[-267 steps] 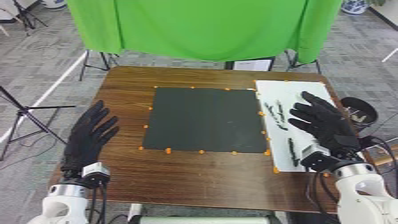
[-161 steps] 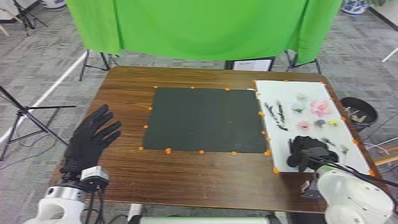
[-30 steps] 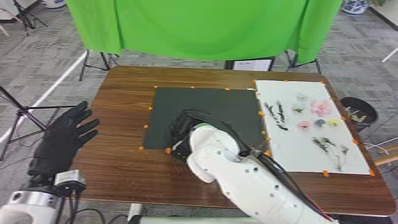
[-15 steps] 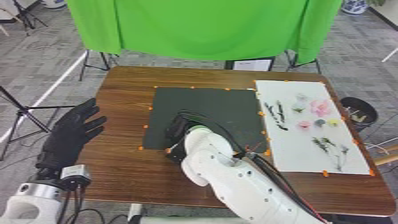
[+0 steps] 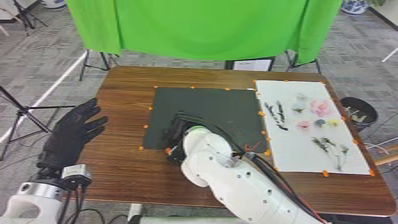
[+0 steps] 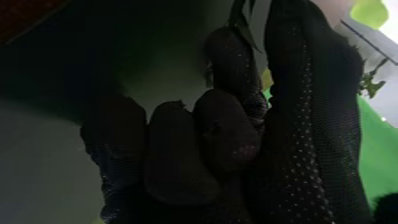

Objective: Arrange flowers

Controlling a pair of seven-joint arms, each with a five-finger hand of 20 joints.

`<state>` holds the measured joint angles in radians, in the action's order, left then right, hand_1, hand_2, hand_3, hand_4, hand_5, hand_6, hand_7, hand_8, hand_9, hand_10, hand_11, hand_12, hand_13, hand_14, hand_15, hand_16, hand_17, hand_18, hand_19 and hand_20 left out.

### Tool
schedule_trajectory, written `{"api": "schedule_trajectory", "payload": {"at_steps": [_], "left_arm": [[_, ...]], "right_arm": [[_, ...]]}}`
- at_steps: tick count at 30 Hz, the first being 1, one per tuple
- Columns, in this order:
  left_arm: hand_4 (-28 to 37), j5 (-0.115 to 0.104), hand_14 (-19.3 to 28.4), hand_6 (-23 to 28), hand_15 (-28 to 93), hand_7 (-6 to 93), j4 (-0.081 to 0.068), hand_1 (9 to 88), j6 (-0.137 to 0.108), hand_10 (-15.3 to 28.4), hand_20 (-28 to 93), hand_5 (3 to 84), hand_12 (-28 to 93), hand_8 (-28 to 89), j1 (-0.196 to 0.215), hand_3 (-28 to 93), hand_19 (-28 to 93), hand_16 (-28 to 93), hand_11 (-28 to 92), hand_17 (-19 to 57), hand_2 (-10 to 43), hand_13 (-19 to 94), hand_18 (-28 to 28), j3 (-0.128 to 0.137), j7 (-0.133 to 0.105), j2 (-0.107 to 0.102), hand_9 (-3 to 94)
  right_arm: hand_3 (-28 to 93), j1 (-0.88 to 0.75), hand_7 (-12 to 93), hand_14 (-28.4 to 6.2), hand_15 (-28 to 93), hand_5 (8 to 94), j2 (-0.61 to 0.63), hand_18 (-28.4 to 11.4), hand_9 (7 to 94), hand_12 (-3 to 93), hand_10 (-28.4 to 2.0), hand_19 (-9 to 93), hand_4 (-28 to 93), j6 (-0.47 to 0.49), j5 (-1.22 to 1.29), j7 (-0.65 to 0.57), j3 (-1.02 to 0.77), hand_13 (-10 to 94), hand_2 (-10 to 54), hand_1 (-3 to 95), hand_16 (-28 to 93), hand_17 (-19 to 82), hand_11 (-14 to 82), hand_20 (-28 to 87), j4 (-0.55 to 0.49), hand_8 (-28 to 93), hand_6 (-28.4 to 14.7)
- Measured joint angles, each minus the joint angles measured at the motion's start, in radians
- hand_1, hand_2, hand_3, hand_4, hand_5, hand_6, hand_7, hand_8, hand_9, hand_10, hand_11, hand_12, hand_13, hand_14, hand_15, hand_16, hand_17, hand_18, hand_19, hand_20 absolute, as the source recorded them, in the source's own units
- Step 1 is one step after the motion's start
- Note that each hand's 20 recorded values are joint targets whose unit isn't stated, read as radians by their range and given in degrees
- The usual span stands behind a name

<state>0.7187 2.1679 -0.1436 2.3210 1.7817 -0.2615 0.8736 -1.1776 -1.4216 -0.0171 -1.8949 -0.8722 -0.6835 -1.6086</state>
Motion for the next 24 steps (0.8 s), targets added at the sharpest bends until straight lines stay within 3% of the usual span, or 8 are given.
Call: {"api": "schedule_trajectory", "payload": {"at_steps": [24], "left_arm": [[-23.2,0.003,17.3,3.3,32,22.0,0.000,27.9,0.007,11.7,7,29.2,20,-10,0.022,68,43,1,19,-9.8,-4.3,20,25.3,0.002,0.011,0.022,22.8]], "right_arm": [[-28,-0.016,52,-8.0,88,61.1,0.033,-21.8,76.2,60.5,-7.8,93,68,0.114,-0.154,0.066,0.017,76,-8.7,72.5,42,47,69.9,73,-0.015,16,-0.4]]}}
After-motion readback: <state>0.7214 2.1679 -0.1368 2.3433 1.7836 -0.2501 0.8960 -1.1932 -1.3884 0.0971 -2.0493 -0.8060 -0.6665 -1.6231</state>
